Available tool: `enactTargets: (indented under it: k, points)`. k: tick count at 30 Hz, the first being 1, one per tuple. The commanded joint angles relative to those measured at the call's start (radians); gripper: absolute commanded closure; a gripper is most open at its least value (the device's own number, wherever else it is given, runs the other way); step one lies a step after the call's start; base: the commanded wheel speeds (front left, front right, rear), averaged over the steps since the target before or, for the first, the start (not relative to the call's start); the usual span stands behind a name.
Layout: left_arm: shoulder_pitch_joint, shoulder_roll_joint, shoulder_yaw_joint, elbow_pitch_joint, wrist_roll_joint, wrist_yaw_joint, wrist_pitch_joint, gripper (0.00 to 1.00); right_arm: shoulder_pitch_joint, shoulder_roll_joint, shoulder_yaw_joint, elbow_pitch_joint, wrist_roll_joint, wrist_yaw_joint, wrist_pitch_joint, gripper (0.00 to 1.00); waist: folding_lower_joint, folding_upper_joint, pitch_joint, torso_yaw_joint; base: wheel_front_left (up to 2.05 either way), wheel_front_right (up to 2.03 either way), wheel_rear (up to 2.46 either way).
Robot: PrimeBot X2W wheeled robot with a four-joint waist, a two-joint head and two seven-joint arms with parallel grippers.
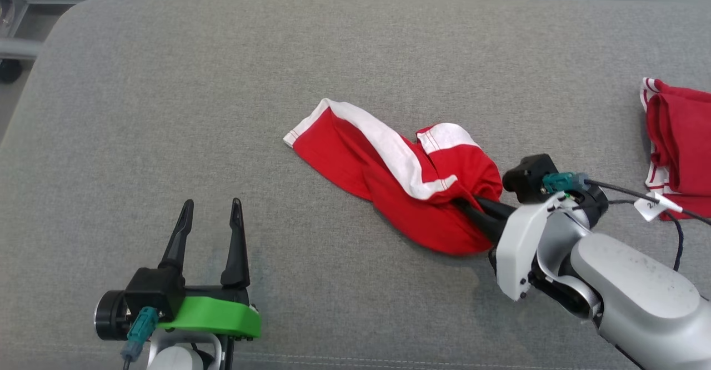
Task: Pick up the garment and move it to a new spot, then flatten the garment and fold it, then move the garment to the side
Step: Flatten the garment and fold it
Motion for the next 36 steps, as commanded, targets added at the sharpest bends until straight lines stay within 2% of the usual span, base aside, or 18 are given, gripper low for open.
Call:
enactTargets:
  k: [1, 10, 22, 24, 25, 26, 27, 32, 36]
  points:
    - [0.013, 0.001, 0.006, 0.001, 0.014, -0.002, -0.003, 0.00, 0.042, -0.006, -0.009, -0.003, -0.002, -0.001, -0.008, 1.00, 0.0000, 0.0000, -0.019, -0.034, 0.00, 0.00, 0.00]
    - [0.020, 0.002, 0.015, 0.006, 0.026, -0.016, -0.003, 0.00, 0.177, -0.022, -0.133, 0.050, -0.079, -0.001, -0.076, 1.00, 0.0000, 0.0000, -0.033, -0.073, 0.00, 0.00, 0.00]
    - [0.005, 0.002, 0.015, 0.015, 0.033, -0.021, -0.003, 0.00, 0.269, 0.045, -0.309, 0.201, -0.183, -0.001, -0.174, 1.00, 0.0000, 0.0000, -0.030, -0.075, 0.00, 0.00, 0.00]
    - [0.009, 0.002, 0.018, 0.014, 0.033, -0.017, -0.003, 0.00, 0.281, 0.060, -0.359, 0.214, -0.202, -0.001, -0.204, 0.61, 0.0000, 0.0000, -0.034, -0.077, 0.00, 0.00, 0.00]
    - [0.010, 0.002, 0.019, 0.014, 0.033, -0.016, -0.003, 0.00, 0.285, 0.063, -0.374, 0.216, -0.208, -0.001, -0.209, 0.46, 0.0000, 0.0000, -0.035, -0.079, 0.00, 0.00, 0.00]
    - [0.012, 0.002, 0.020, 0.013, 0.032, -0.016, -0.003, 0.00, 0.291, 0.066, -0.389, 0.216, -0.214, -0.001, -0.214, 0.12, 0.0000, 0.0000, -0.036, -0.080, 0.00, 0.00, 0.00]
    - [0.013, 0.002, 0.021, 0.012, 0.031, -0.017, -0.003, 0.00, 0.295, 0.069, -0.403, 0.215, -0.219, -0.001, -0.217, 0.00, 0.0000, 0.0000, -0.037, -0.082, 0.00, 0.00, 0.00]
    - [0.017, 0.002, 0.017, 0.014, 0.028, -0.017, -0.003, 0.00, 0.318, 0.073, -0.471, 0.194, -0.241, -0.001, -0.220, 0.00, 0.0000, 0.0000, -0.045, -0.088, 0.00, 0.00, 0.00]
    - [0.020, 0.002, 0.014, 0.014, 0.025, -0.016, -0.003, 0.00, 0.333, 0.066, -0.523, 0.131, -0.245, -0.001, -0.200, 0.00, 0.0000, 0.0000, -0.051, -0.088, 0.00, 0.00, 0.00]
